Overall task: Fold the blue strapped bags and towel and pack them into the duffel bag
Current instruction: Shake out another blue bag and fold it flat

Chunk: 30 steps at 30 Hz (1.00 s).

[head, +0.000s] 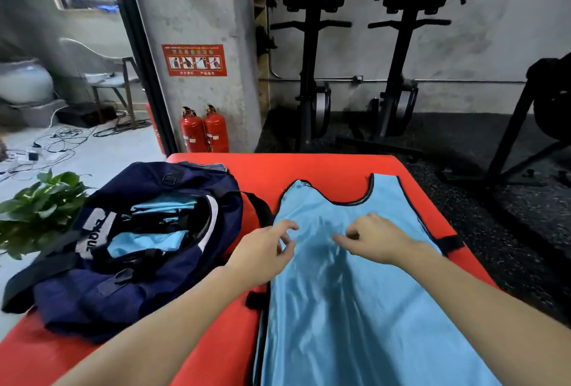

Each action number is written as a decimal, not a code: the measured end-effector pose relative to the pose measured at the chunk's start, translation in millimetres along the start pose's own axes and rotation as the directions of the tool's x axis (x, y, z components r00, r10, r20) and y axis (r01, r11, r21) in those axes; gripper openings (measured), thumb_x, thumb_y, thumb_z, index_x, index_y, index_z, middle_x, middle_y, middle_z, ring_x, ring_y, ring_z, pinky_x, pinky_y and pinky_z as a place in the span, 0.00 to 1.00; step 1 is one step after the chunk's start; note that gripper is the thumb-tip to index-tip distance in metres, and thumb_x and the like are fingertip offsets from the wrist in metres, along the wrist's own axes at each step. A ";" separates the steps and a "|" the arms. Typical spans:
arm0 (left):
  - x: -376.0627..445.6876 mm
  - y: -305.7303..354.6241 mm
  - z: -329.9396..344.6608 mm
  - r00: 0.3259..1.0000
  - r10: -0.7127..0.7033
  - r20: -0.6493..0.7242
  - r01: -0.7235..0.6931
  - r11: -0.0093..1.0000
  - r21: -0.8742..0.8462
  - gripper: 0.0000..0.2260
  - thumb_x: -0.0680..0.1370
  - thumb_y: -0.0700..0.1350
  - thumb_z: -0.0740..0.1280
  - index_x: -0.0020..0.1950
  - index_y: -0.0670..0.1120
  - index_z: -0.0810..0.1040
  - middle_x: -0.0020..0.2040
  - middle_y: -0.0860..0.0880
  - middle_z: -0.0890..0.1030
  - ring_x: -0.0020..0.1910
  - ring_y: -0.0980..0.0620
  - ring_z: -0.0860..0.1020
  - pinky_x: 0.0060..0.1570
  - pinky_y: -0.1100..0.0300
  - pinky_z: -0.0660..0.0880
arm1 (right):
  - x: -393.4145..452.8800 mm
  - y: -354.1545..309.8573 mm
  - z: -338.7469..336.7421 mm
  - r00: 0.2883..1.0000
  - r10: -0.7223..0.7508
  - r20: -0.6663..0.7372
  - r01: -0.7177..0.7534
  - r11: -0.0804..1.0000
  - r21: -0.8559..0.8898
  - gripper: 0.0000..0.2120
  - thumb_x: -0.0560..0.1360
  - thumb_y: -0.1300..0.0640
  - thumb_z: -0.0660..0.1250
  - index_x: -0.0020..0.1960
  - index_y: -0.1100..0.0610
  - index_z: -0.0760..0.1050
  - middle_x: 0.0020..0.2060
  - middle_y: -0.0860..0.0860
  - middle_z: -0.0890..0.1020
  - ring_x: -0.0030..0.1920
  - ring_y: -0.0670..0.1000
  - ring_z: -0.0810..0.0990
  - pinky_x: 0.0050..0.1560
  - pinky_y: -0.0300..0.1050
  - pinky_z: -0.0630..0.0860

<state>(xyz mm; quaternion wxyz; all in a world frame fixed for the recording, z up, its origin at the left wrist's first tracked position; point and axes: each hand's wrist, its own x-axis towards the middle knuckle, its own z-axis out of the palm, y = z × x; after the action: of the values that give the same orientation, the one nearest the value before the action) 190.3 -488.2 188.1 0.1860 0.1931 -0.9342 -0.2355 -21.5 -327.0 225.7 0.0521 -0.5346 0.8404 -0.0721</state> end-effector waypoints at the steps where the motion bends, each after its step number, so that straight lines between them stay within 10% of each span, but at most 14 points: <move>1: 17.6 -6.5 3.4 1.000 -0.030 -0.008 0.030 0.999 -0.012 0.14 0.80 0.50 0.64 0.65 0.57 0.71 0.43 0.62 0.78 0.41 0.60 0.77 0.46 0.57 0.75 | 17.6 -6.0 1.0 1.000 0.003 -0.006 -0.003 1.000 0.010 0.28 0.78 0.36 0.58 0.31 0.57 0.73 0.30 0.52 0.79 0.34 0.50 0.74 0.40 0.49 0.77; 9: 158.8 -73.2 49.1 0.961 -0.218 -0.173 0.196 0.971 -0.137 0.15 0.77 0.34 0.61 0.61 0.46 0.77 0.54 0.46 0.82 0.53 0.45 0.79 0.57 0.51 0.74 | 165.3 -16.5 42.5 0.963 0.118 -0.242 -0.054 0.965 0.256 0.11 0.79 0.49 0.63 0.42 0.53 0.76 0.44 0.52 0.79 0.47 0.58 0.78 0.44 0.50 0.75; 14: 217.5 -94.5 75.0 0.936 -0.282 -0.213 0.253 0.955 -0.153 0.13 0.77 0.41 0.66 0.60 0.50 0.79 0.56 0.48 0.82 0.56 0.45 0.79 0.57 0.50 0.76 | 224.9 -5.1 73.5 0.926 0.289 -0.243 -0.174 0.897 0.406 0.13 0.78 0.49 0.66 0.60 0.53 0.77 0.54 0.55 0.79 0.56 0.59 0.77 0.54 0.53 0.76; 21: 229.9 -110.8 94.4 0.872 -0.416 -0.260 0.317 0.882 -0.349 0.07 0.76 0.47 0.71 0.53 0.56 0.81 0.44 0.55 0.84 0.46 0.52 0.82 0.54 0.53 0.77 | 241.9 5.3 103.8 0.858 0.438 -0.269 -0.217 0.784 0.582 0.09 0.77 0.49 0.67 0.53 0.51 0.83 0.48 0.50 0.85 0.51 0.55 0.81 0.44 0.45 0.70; 24: 229.7 -110.6 83.2 0.822 -0.502 -0.267 0.266 0.755 -0.599 0.07 0.76 0.45 0.72 0.52 0.55 0.83 0.38 0.55 0.83 0.36 0.56 0.79 0.45 0.58 0.77 | 235.5 8.5 104.4 0.814 0.490 -0.311 -0.112 0.658 0.745 0.07 0.77 0.48 0.68 0.47 0.49 0.83 0.41 0.42 0.84 0.45 0.46 0.81 0.43 0.43 0.71; 30: 240.8 -109.6 56.8 0.810 -0.585 -0.039 0.081 0.177 -0.981 0.10 0.76 0.34 0.69 0.54 0.44 0.84 0.43 0.47 0.83 0.42 0.51 0.80 0.48 0.57 0.79 | 246.4 16.9 88.5 0.841 0.504 -0.196 0.058 0.276 0.960 0.02 0.76 0.53 0.73 0.48 0.51 0.84 0.43 0.46 0.85 0.43 0.43 0.81 0.49 0.38 0.77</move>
<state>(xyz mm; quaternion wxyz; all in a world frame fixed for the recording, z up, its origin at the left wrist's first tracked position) -10.8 -664.5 147.3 0.3962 0.2908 -0.4654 -0.7361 -126.2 -549.0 133.0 0.1599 -0.2363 0.6886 -0.6666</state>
